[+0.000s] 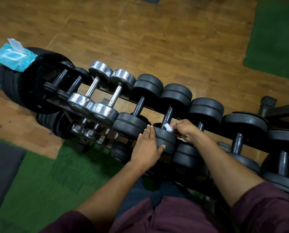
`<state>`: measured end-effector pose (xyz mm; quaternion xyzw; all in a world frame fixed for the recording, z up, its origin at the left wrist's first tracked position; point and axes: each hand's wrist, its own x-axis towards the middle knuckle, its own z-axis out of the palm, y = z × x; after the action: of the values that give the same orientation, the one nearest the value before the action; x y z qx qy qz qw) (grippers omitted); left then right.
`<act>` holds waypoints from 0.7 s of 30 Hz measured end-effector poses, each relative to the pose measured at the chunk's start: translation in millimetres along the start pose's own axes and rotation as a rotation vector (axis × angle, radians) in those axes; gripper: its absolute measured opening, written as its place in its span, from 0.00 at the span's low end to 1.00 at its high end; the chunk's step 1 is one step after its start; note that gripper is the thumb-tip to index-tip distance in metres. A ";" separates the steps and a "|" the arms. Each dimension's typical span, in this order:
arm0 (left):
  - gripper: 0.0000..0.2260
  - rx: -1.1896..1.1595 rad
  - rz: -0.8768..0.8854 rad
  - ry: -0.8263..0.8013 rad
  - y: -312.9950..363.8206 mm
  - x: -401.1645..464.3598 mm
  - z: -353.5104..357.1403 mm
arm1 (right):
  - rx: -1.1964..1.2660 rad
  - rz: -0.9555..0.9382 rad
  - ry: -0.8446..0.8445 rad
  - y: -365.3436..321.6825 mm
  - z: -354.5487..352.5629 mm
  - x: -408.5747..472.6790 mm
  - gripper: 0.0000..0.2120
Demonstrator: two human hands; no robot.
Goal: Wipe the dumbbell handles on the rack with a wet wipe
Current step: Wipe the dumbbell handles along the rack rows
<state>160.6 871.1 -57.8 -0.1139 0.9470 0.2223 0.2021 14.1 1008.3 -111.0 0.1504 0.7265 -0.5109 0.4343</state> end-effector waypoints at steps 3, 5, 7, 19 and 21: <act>0.40 0.024 0.032 0.041 10.0 -8.4 5.2 | 0.119 -0.041 -0.061 -6.8 -17.7 -17.2 0.11; 0.39 0.041 0.073 0.063 20.3 -12.5 8.1 | 0.117 -0.103 -0.032 -11.5 -34.0 -26.4 0.09; 0.38 0.054 0.140 0.065 33.3 -15.2 10.7 | -0.032 -0.186 0.097 -12.5 -52.4 -32.4 0.09; 0.36 0.104 0.381 -0.212 57.8 -14.1 43.7 | -1.137 -0.348 0.077 28.8 -93.2 -68.7 0.10; 0.36 0.106 0.388 -0.208 56.8 -12.5 44.4 | -1.121 -0.382 0.022 28.9 -94.3 -74.9 0.09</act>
<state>169.2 943.1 -67.5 0.1045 0.9355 0.2176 0.2579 31.5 1120.0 -60.4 -0.2299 0.9043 -0.1166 0.3403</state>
